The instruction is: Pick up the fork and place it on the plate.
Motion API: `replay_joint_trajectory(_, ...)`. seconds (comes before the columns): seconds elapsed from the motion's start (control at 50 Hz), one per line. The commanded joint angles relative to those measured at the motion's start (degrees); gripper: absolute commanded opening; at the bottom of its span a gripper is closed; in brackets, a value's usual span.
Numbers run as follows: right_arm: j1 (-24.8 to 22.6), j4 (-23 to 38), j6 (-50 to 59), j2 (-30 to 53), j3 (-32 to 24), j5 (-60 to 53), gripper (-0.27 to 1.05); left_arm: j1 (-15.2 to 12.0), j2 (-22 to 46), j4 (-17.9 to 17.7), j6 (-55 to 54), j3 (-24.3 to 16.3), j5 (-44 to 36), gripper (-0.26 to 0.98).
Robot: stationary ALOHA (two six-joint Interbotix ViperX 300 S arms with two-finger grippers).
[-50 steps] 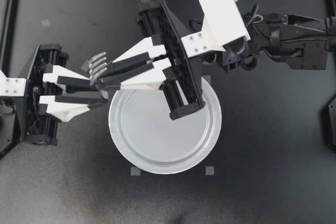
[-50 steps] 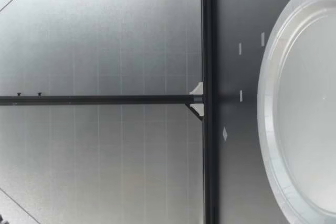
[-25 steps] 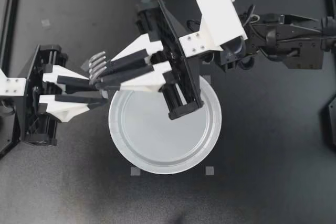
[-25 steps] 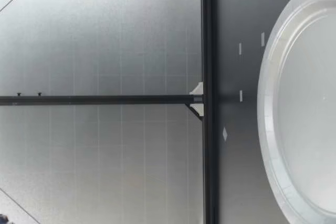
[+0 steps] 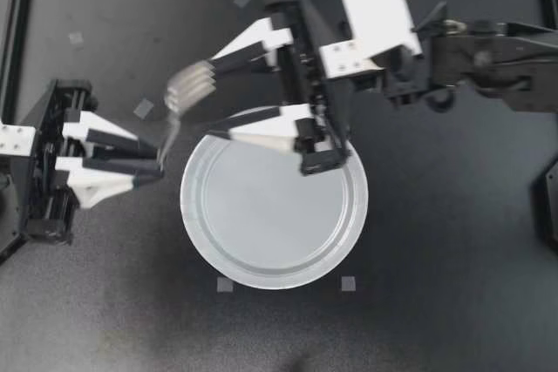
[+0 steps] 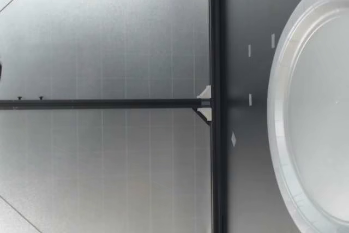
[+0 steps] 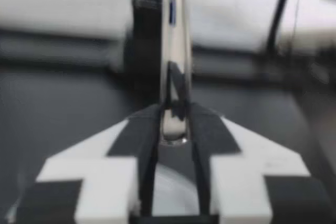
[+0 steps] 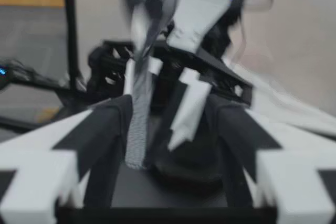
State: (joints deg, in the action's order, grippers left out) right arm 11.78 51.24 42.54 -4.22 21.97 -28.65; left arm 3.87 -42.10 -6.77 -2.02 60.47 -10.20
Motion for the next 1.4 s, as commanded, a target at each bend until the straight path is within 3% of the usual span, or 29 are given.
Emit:
replay_joint_trajectory(0.0, 0.4, -0.6, 0.4, -4.7, 2.4, 2.8, 0.61, -0.2, -2.0, -1.1, -1.1, -2.1, 11.9, 0.09)
replay_joint_trajectory(0.18, 0.4, -7.7, 0.7, -9.8, 11.2, 4.5, 0.61, 0.4, -3.3, -2.6, -7.0, 2.1, 27.0, 0.09)
replay_joint_trajectory(0.4, 0.5, -14.4, 0.4, -13.5, 19.2, 6.0, 0.61, 1.0, -3.4, -2.5, -9.1, 10.0, 19.7, 0.09)
replay_joint_trajectory(0.56, 0.5, -15.6, 0.4, -15.6, 21.4, 8.3, 0.61, 1.0, -0.5, -3.3, -11.0, 12.8, 19.0, 0.09)
replay_joint_trajectory(0.64, 0.4, -15.6, 0.3, -16.6, 21.4, 10.6, 0.61, 1.1, 1.5, -4.3, -13.4, 11.2, 21.4, 0.09)
replay_joint_trajectory(0.78, 0.5, -15.6, 0.3, -15.6, 21.4, 11.8, 0.61, 1.1, 1.9, -3.1, -13.5, -0.9, 37.4, 0.09)
replay_joint_trajectory(0.86, 0.5, -15.6, 0.4, -14.2, 21.4, 11.8, 0.61, 1.1, 3.9, -1.7, -13.6, -4.9, 44.7, 0.09)
replay_joint_trajectory(0.96, 0.5, -15.6, 0.4, -12.8, 21.4, 11.6, 0.61, 1.1, 8.3, -1.8, -13.6, -3.7, 46.9, 0.09)
replay_joint_trajectory(1.18, 0.5, -15.7, 0.7, -11.6, 21.4, 10.2, 0.61, 1.1, 17.1, -1.3, -13.4, 0.4, 35.8, 0.09)
replay_joint_trajectory(1.38, 0.5, -16.6, 0.8, -10.5, 22.1, 8.4, 0.61, 1.1, 22.5, -1.1, -13.3, 1.5, 34.1, 0.09)
